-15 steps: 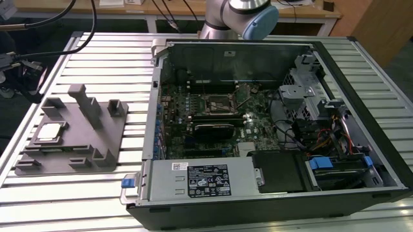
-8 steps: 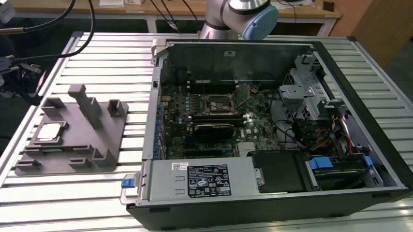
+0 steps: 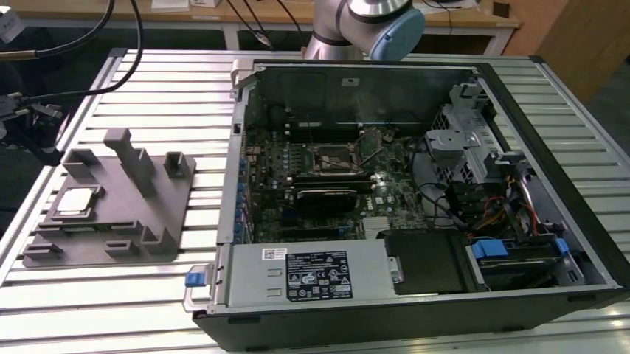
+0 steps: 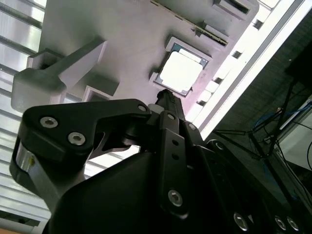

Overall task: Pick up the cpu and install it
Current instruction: 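Pick up the cpu and move it towards the insertion slot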

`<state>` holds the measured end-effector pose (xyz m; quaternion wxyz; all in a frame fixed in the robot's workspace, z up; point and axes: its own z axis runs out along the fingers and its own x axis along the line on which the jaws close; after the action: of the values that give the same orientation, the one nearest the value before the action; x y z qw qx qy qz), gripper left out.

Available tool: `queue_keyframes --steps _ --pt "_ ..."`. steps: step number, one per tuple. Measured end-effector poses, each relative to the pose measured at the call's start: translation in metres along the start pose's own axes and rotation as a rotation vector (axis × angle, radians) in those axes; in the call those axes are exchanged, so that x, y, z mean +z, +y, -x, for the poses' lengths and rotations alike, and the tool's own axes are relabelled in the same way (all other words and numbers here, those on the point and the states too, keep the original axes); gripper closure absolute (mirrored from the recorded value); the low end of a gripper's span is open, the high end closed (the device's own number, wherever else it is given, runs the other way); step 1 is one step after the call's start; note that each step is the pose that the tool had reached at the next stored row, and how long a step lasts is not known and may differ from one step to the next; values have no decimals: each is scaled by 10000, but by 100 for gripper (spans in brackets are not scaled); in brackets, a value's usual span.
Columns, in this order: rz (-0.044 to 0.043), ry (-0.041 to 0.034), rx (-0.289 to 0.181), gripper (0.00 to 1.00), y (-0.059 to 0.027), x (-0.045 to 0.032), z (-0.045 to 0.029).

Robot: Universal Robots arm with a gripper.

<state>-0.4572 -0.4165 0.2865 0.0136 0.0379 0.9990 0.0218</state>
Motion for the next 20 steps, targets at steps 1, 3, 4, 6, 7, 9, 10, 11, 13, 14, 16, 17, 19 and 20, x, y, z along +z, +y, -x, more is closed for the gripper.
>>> queue_keyframes --steps 1,3,4,6,7,9,10,11,13,14,16,17,19,20 --pt "0 0 -1 89 -5 12 -4" --pt "1 0 -1 89 -15 37 -12" --pt "1 0 -1 89 -21 64 -21" --pt "1 1 -2 89 -27 94 -29" --pt "0 1 -2 89 -29 108 -34" --pt "0 2 -1 89 -32 137 -46" --pt "0 2 -1 89 -34 150 -52" --pt "0 1 -1 89 -35 164 -58" --pt "1 1 -1 89 -38 189 -70" --pt "0 1 -2 89 -41 201 -74" --pt "2 0 -1 89 -46 228 -83" --pt "1 0 -2 89 -48 240 -87" --pt "0 2 -1 89 -52 265 -96" --pt "0 0 -1 89 -53 279 -100"
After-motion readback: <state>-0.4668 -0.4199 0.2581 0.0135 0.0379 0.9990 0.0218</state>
